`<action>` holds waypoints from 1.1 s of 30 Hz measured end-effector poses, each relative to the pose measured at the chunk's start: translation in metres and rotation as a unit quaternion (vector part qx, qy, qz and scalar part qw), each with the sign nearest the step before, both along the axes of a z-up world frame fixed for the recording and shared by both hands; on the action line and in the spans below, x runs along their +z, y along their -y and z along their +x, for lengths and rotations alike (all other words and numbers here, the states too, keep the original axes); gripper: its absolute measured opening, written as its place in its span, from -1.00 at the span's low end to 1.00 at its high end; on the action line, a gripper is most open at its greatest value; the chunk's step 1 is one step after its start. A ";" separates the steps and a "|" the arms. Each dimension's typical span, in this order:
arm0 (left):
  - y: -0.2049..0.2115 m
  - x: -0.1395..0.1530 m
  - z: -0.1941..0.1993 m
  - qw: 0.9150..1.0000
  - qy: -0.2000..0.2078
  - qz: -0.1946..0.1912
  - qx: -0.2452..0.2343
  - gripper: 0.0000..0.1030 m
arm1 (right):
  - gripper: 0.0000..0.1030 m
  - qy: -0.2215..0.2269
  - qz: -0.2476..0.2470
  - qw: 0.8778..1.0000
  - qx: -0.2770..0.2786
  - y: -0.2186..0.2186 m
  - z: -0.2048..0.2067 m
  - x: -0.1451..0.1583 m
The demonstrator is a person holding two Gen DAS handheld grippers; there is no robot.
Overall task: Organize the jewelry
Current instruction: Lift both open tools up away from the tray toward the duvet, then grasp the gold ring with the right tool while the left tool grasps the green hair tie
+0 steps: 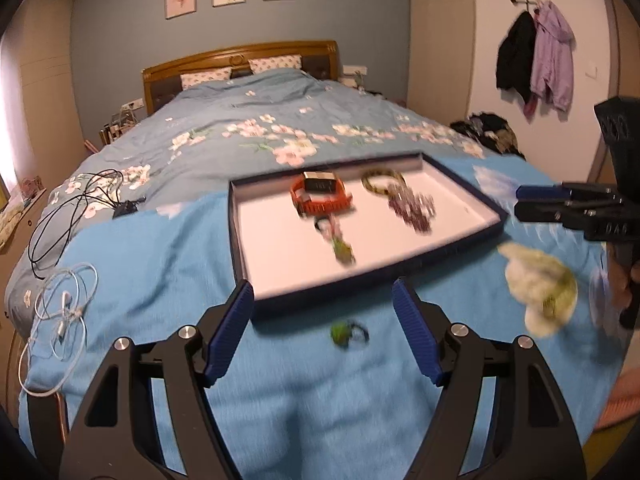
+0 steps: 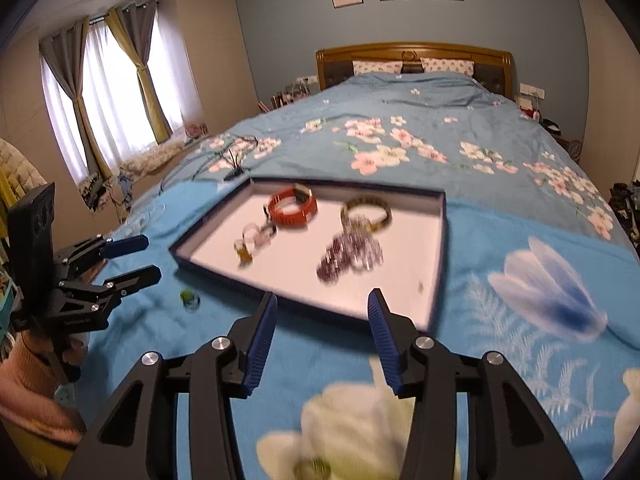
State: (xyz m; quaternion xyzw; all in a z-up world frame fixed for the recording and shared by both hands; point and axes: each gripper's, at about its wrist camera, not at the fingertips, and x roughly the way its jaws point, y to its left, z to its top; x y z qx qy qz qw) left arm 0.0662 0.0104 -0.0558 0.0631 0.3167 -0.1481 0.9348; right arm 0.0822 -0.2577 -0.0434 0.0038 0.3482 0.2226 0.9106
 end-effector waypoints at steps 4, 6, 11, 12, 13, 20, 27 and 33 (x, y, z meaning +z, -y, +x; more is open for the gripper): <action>0.004 -0.012 -0.011 1.000 -0.021 0.007 -0.019 0.38 | -0.13 -0.022 -0.013 1.000 0.000 0.003 -0.016 -0.015; 0.006 -0.017 -0.006 0.999 -0.036 0.002 -0.025 0.38 | -0.13 -0.033 -0.016 0.999 -0.001 0.006 -0.024 -0.022; 0.015 -0.025 0.008 0.997 -0.065 0.007 -0.030 0.32 | -0.13 -0.051 -0.023 0.998 0.001 0.009 -0.039 -0.035; 0.017 -0.027 0.011 0.997 -0.070 0.009 -0.031 0.32 | -0.11 -0.054 -0.025 0.998 0.003 0.010 -0.043 -0.037; 0.018 -0.028 0.014 0.997 -0.074 0.012 -0.033 0.32 | -0.11 -0.057 -0.027 0.998 0.004 0.010 -0.045 -0.039; 0.026 -0.034 0.025 0.995 -0.090 0.018 -0.031 0.27 | -0.11 -0.072 -0.043 0.996 0.019 0.009 -0.062 -0.050; 0.028 -0.036 0.031 0.995 -0.097 0.016 -0.027 0.21 | -0.66 -0.059 -0.064 0.996 0.023 -0.003 -0.061 -0.054; 0.026 -0.038 0.034 0.994 -0.106 0.005 -0.027 0.12 | -0.99 -0.057 -0.050 0.997 0.018 0.000 -0.056 -0.052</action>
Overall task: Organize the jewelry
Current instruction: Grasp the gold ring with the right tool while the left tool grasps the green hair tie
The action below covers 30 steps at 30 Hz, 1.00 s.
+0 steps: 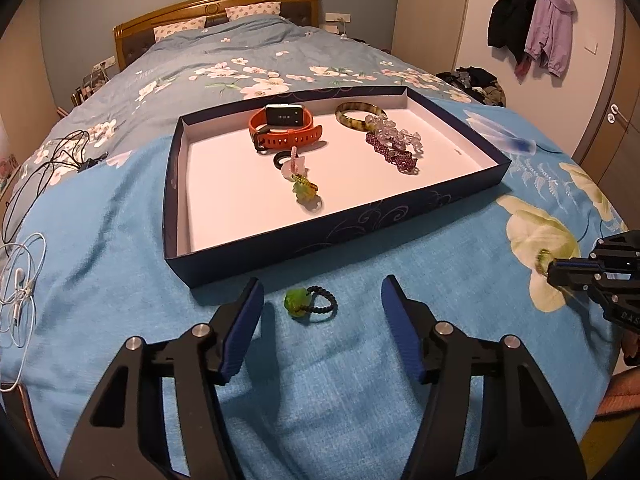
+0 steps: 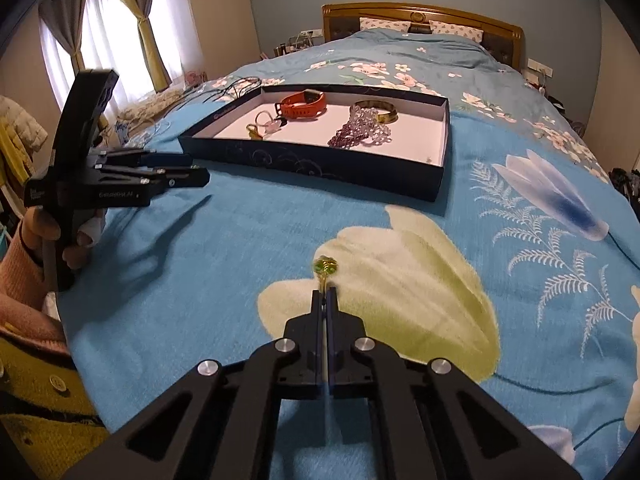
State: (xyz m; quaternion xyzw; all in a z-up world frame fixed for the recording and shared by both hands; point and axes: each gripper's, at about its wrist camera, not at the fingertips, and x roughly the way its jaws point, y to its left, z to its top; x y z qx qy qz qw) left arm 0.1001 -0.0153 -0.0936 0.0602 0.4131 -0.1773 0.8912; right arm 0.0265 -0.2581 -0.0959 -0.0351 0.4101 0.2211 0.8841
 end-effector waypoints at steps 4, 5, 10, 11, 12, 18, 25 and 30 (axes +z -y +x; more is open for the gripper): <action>-0.001 -0.001 0.002 1.000 -0.005 -0.007 -0.001 0.09 | -0.99 0.009 0.016 1.000 -0.003 0.001 0.007 0.005; -0.001 -0.002 0.002 1.000 -0.007 -0.008 -0.002 0.04 | -0.99 0.013 0.019 1.000 -0.004 0.000 0.009 0.007; 0.000 -0.004 0.004 1.000 -0.015 -0.010 -0.004 -0.21 | -0.99 0.026 0.031 0.999 0.001 -0.003 0.019 0.015; 0.001 -0.005 0.005 1.000 -0.017 -0.009 -0.004 -0.31 | -0.99 0.027 0.034 0.999 0.001 -0.004 0.019 0.016; 0.002 -0.005 0.005 1.000 -0.017 -0.008 -0.005 -0.39 | -0.99 0.028 0.035 0.999 0.000 -0.004 0.021 0.016; 0.003 -0.006 0.004 1.000 -0.016 -0.008 -0.005 -0.51 | -0.99 0.030 0.047 0.998 -0.003 -0.003 0.026 0.019; 0.003 -0.006 0.004 1.000 -0.017 -0.010 -0.004 -0.51 | -0.60 0.003 0.052 0.999 -0.014 0.007 0.030 0.015; 0.003 -0.006 0.005 1.000 -0.018 -0.011 -0.004 -0.51 | -0.42 -0.004 0.046 0.999 0.001 0.002 0.022 0.010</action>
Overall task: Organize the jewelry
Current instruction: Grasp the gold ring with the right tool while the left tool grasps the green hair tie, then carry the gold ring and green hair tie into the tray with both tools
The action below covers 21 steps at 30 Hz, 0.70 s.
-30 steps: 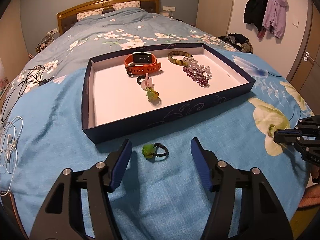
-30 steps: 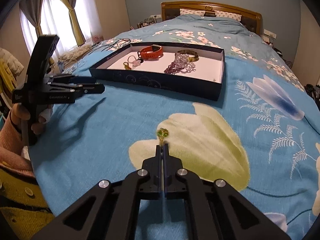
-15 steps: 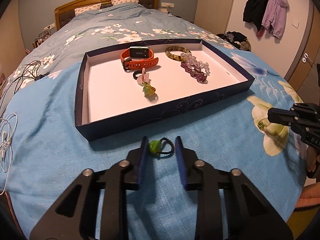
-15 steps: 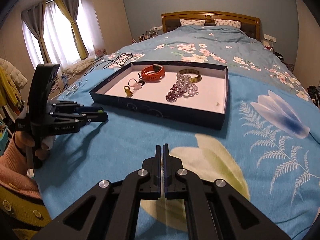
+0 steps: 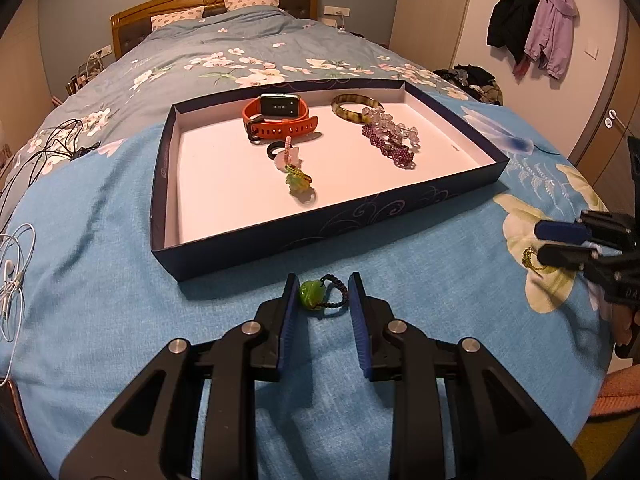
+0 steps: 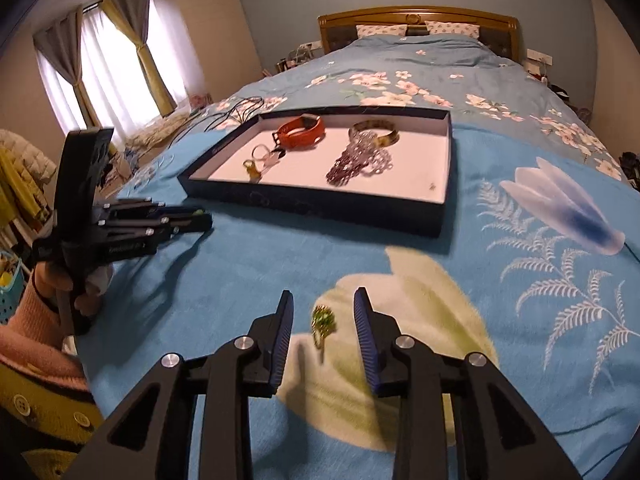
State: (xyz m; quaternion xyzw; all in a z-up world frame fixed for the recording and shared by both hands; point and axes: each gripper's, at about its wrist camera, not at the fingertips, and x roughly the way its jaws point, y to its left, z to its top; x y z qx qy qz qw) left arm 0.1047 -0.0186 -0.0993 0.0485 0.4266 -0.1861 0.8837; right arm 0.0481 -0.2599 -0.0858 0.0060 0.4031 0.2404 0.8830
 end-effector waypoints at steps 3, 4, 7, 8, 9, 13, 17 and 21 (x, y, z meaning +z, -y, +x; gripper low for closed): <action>0.000 0.000 0.000 1.000 0.001 0.001 -0.001 -0.51 | -0.68 -0.005 -0.014 1.000 0.001 -0.004 0.000 -0.005; -0.001 0.000 0.000 1.000 0.001 0.001 0.000 -0.51 | -0.77 -0.010 -0.016 1.000 -0.002 -0.004 0.001 -0.007; -0.001 0.000 0.000 1.000 0.002 0.000 0.000 -0.52 | -0.86 -0.011 -0.014 1.000 -0.003 -0.002 0.003 -0.010; -0.001 0.001 0.000 1.000 0.002 0.000 0.001 -0.52 | -0.89 -0.010 -0.015 1.000 -0.002 -0.003 0.002 -0.009; -0.001 0.001 0.001 1.000 0.002 -0.001 0.001 -0.52 | -0.98 -0.006 -0.015 1.000 -0.001 -0.003 0.002 -0.008; -0.002 0.002 -0.001 1.000 0.004 -0.007 0.001 -0.53 | -0.98 0.007 -0.008 1.000 -0.005 -0.001 0.004 0.000; -0.001 0.005 -0.006 1.000 0.009 -0.009 -0.001 -0.54 | -0.98 0.016 0.005 1.000 -0.004 -0.001 0.007 0.006; -0.002 0.010 -0.010 1.000 0.016 -0.013 -0.001 -0.54 | -0.98 0.024 0.011 1.000 -0.002 -0.003 0.010 0.011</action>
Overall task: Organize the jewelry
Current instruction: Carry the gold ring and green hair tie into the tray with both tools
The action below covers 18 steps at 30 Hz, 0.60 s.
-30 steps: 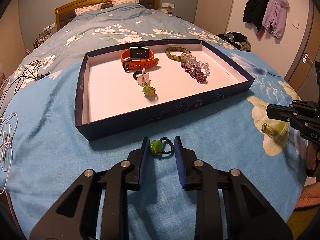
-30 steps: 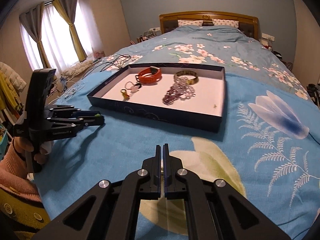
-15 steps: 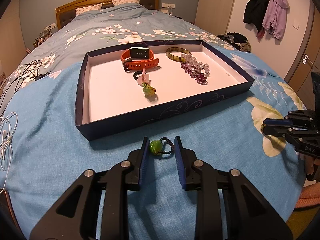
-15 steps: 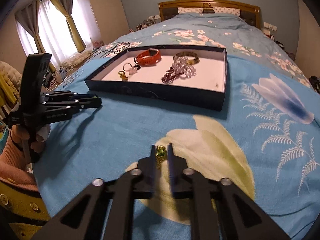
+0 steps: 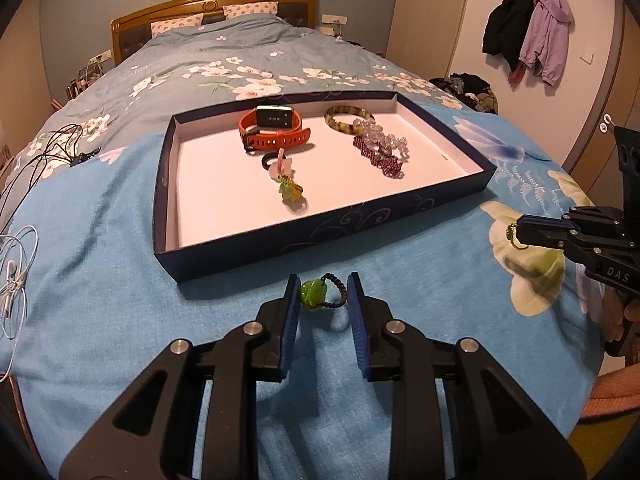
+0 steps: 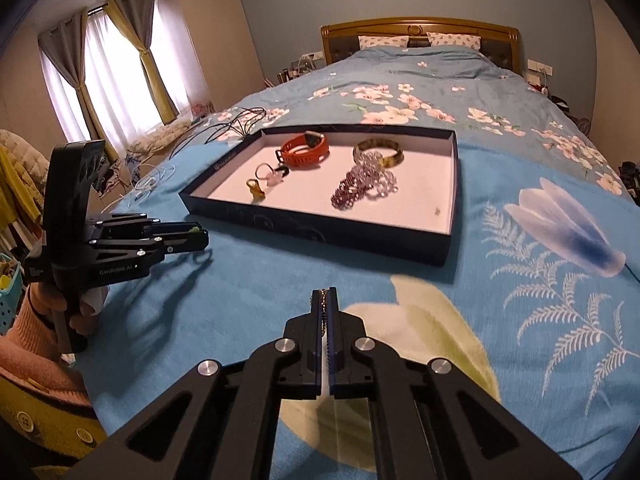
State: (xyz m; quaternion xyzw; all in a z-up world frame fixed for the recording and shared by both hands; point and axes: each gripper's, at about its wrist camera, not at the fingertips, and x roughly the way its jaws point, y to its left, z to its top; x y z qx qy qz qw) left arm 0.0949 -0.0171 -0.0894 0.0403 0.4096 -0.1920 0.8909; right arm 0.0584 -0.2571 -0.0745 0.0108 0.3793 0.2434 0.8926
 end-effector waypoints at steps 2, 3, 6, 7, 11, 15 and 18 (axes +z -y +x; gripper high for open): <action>-0.001 0.004 -0.001 1.000 0.006 -0.003 0.000 -0.54 | -0.98 0.005 0.002 1.000 0.002 -0.002 0.001 0.003; -0.001 0.007 -0.002 1.000 0.009 -0.005 0.000 -0.54 | -0.98 0.006 0.003 1.000 0.002 -0.003 0.002 0.003; -0.001 0.012 -0.004 1.000 0.017 -0.009 0.001 -0.54 | -0.98 0.013 0.008 1.000 0.004 -0.005 0.005 0.008; -0.001 0.014 -0.004 1.000 0.019 -0.010 0.001 -0.54 | -0.98 0.015 0.010 1.000 0.004 -0.005 0.005 0.009; -0.001 0.022 -0.007 0.999 0.031 -0.016 0.000 -0.54 | -0.98 0.023 0.012 1.000 0.005 -0.008 0.008 0.014; -0.001 0.029 -0.007 0.999 0.040 -0.021 0.002 -0.54 | -0.98 0.032 0.017 0.999 0.007 -0.009 0.010 0.019; -0.001 0.034 -0.004 0.999 0.046 -0.025 0.006 -0.54 | -0.98 0.038 0.021 0.999 0.008 -0.010 0.015 0.023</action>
